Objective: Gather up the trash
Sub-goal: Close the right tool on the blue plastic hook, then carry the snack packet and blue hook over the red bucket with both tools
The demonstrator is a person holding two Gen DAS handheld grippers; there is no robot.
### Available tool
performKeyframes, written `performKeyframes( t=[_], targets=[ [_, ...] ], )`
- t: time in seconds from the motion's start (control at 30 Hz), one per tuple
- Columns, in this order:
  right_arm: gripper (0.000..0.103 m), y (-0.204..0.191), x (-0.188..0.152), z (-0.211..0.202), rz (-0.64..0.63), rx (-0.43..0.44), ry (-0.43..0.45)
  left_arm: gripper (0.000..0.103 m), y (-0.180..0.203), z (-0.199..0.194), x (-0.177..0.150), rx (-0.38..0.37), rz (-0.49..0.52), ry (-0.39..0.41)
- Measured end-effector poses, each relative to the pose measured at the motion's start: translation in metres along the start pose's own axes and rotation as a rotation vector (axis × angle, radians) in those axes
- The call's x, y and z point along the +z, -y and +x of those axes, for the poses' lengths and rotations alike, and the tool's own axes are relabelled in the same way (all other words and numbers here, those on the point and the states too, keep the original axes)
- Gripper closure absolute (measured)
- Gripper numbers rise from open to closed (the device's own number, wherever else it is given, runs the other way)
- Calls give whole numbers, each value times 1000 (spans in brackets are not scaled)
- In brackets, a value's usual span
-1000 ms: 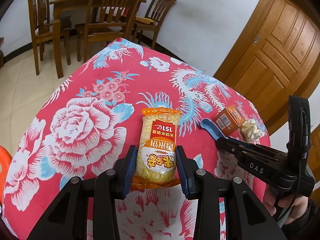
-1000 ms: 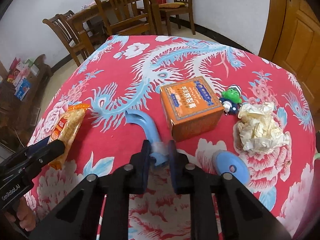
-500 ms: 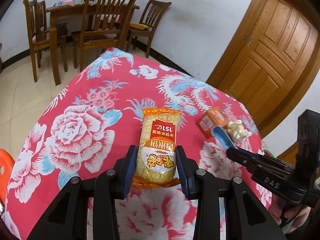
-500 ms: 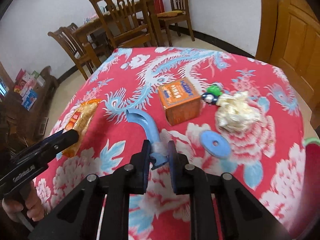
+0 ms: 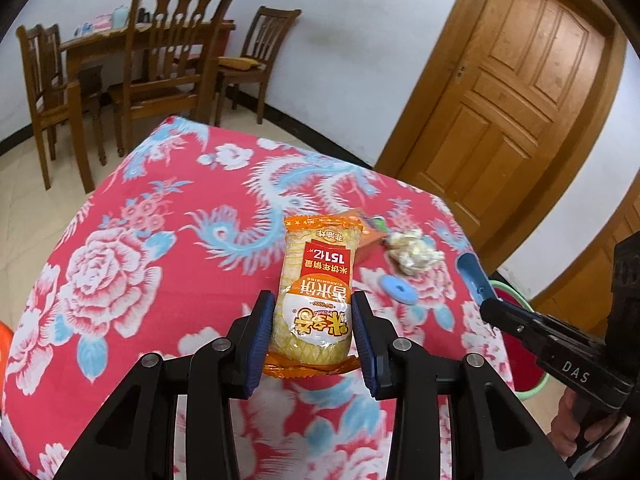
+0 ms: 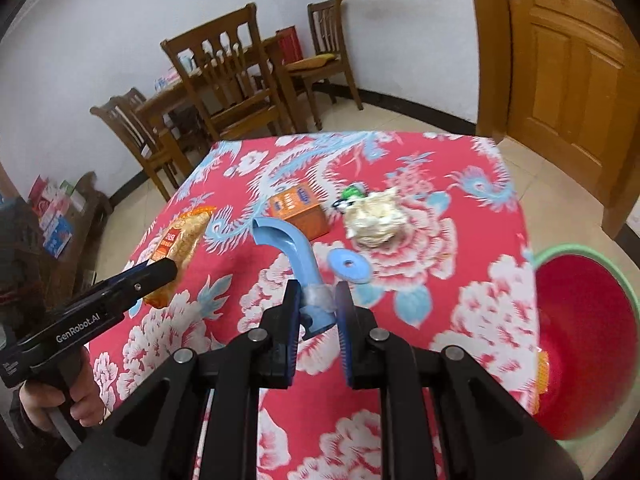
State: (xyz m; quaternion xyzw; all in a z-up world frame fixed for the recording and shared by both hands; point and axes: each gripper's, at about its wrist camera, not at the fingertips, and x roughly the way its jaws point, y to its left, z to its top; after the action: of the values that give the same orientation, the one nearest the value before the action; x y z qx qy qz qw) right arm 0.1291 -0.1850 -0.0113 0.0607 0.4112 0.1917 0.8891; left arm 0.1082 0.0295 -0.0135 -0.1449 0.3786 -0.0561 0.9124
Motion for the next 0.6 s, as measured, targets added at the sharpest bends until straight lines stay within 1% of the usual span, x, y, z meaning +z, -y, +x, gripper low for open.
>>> performKeyframes(
  t=[0.23,0.6],
  targets=[
    [84,22,-5,-29,36,-27,51,64,25,-2,-3,-27,38,0],
    [84,63,-17,-62,106,-71,97,64,63,4,-4,-67,87,-13]
  ],
)
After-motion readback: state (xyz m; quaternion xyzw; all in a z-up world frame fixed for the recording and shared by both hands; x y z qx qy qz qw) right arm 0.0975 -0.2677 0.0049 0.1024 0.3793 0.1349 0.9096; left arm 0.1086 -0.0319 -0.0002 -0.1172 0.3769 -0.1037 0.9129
